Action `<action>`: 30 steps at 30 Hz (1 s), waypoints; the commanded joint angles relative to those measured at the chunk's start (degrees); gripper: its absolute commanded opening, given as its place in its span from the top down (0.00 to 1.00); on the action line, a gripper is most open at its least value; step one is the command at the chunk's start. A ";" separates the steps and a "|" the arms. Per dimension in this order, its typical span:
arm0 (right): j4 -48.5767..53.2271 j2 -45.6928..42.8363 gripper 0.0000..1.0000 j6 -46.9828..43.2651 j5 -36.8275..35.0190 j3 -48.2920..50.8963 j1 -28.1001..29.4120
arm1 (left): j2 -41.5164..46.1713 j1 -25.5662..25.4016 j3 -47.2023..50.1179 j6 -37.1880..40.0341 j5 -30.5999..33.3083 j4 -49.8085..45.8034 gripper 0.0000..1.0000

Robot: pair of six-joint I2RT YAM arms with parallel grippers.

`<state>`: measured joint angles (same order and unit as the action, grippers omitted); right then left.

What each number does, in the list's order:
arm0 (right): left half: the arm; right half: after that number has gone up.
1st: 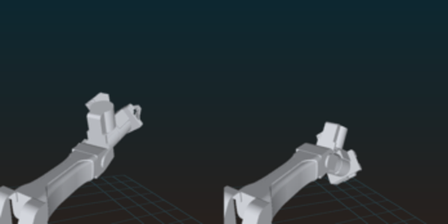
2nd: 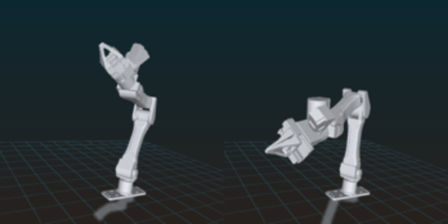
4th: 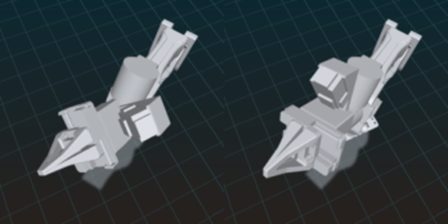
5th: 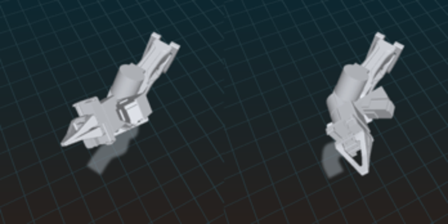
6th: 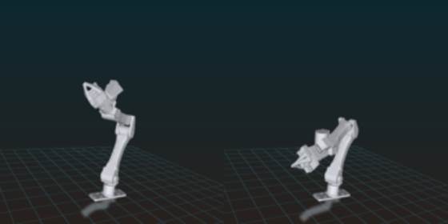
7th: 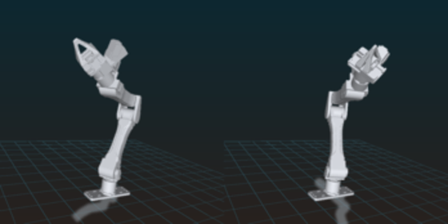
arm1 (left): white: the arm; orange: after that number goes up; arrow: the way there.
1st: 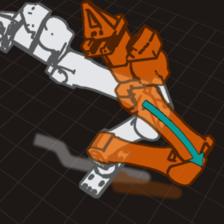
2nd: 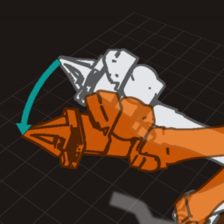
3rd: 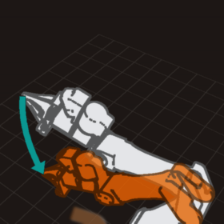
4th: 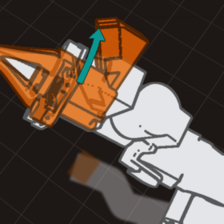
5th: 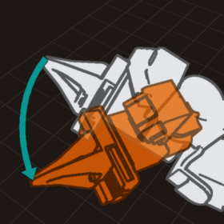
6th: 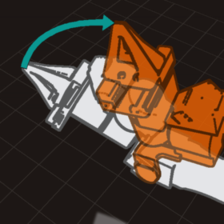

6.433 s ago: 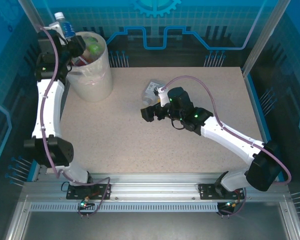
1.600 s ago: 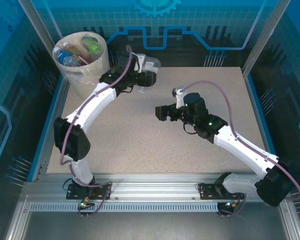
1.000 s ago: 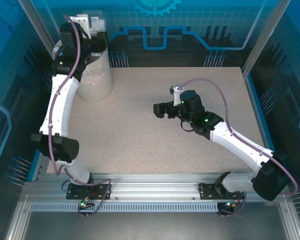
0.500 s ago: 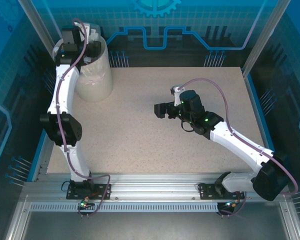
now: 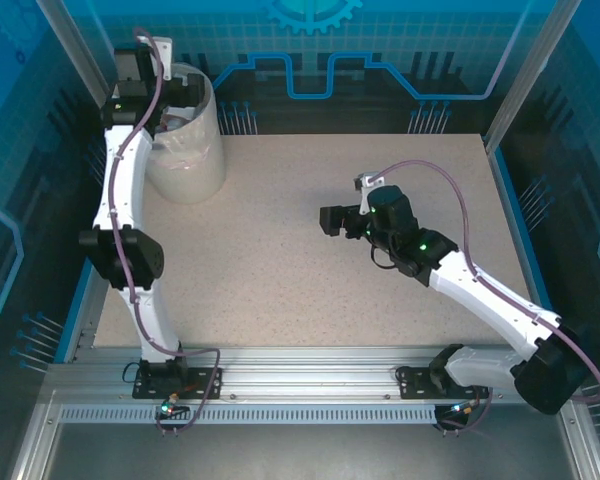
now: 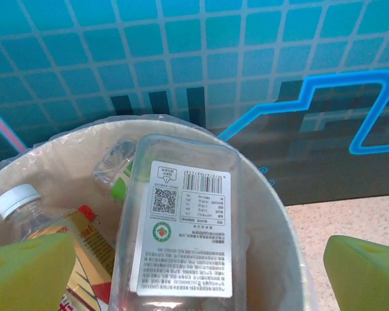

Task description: Put the plastic bottles in the bin

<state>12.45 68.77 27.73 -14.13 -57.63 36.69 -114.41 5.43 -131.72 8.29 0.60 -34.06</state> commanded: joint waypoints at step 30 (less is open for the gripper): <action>-19.69 -5.44 0.00 -11.68 -7.77 29.36 -36.01 | 56.07 0.19 102.33 -29.21 11.44 41.94 0.01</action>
<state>3.62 60.82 22.35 -25.98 -29.98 1.32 -54.87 5.41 -31.27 -19.90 7.81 -1.89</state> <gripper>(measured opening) 0.999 0.988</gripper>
